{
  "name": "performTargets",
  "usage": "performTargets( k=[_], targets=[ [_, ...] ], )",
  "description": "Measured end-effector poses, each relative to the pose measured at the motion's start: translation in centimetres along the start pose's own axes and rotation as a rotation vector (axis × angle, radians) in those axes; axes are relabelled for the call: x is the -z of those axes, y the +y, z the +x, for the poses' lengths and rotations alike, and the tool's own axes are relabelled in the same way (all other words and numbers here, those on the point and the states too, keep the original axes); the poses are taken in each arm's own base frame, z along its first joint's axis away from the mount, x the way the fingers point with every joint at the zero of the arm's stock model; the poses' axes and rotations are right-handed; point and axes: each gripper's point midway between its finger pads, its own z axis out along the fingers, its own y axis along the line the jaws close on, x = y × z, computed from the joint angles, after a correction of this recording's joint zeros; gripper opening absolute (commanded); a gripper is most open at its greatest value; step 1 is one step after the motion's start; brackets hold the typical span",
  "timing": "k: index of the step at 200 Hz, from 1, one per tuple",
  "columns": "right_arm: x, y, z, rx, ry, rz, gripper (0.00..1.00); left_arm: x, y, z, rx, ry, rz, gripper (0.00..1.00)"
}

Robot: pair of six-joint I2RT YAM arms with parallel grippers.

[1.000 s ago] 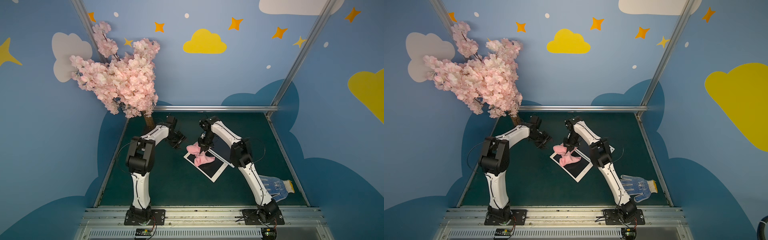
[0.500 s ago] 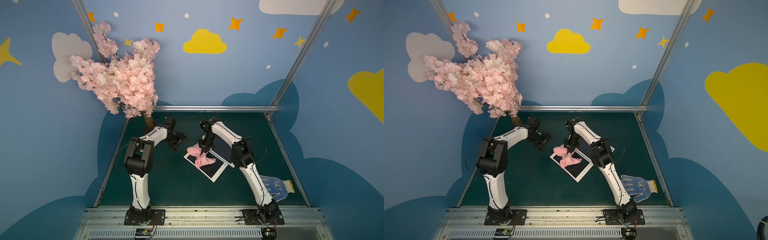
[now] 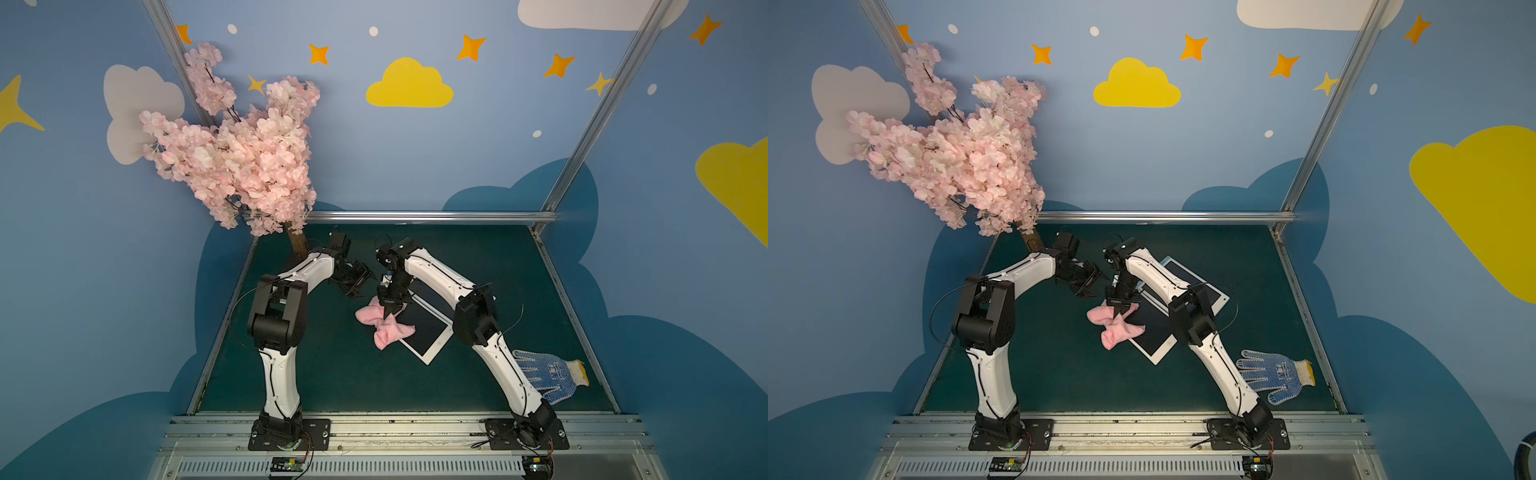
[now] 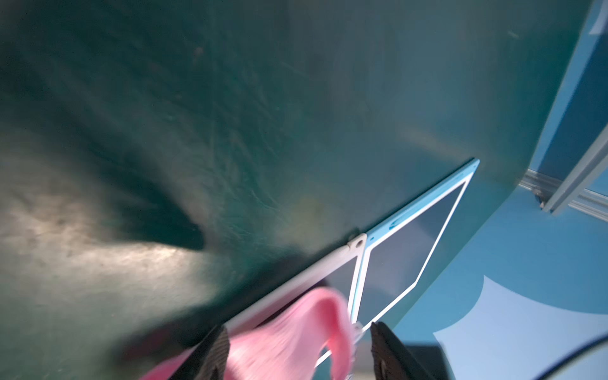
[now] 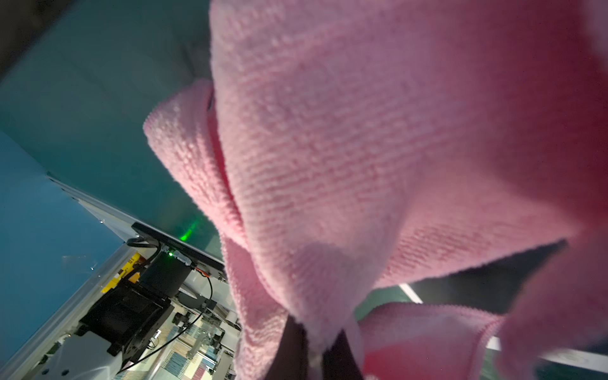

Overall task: Wipe the drawing tablet
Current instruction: Wipe the dirt from the drawing tablet.

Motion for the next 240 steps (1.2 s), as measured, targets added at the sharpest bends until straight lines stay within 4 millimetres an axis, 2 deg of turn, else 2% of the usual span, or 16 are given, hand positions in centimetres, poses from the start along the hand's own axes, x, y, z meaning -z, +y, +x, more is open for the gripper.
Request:
performTargets(
  k=[20,32,68,91,117,138,154,178,207,240],
  targets=[
    [-0.3,-1.0,0.3,-0.018,0.021,0.024,0.00,-0.5,-0.7,0.0,-0.008,0.012,0.007,0.57],
    [-0.4,-2.6,0.1,-0.048,0.034,0.046,0.00,-0.9,-1.1,0.0,-0.012,0.018,0.008,0.47],
    [0.3,-7.6,0.1,-0.162,0.075,0.093,0.00,-2.8,-0.9,1.0,0.007,0.057,-0.013,0.30],
    [1.5,-9.0,0.0,-0.199,0.064,0.091,0.00,-3.8,-1.3,1.3,0.004,0.075,-0.025,0.29],
    [2.5,-8.2,-0.1,-0.182,0.038,0.085,0.00,-4.6,-1.1,1.9,0.001,0.090,-0.046,0.28],
    [3.1,-5.6,-0.1,-0.119,0.001,0.068,0.00,-4.8,-0.9,2.4,0.002,0.101,-0.064,0.28],
    [2.9,-3.5,0.4,-0.072,-0.009,0.056,0.00,-4.9,-0.8,2.7,0.002,0.106,-0.070,0.29],
    [1.7,-2.0,1.4,-0.044,0.022,0.058,0.00,-5.2,-0.7,3.0,-0.001,0.112,-0.077,0.28],
    [0.9,-3.1,1.5,-0.075,0.059,0.070,0.00,-5.5,-0.3,2.9,0.003,0.111,-0.089,0.28],
    [1.5,-6.7,0.3,-0.173,0.079,0.068,0.00,-5.5,-0.3,2.8,0.004,0.108,-0.093,0.27]
  ],
)
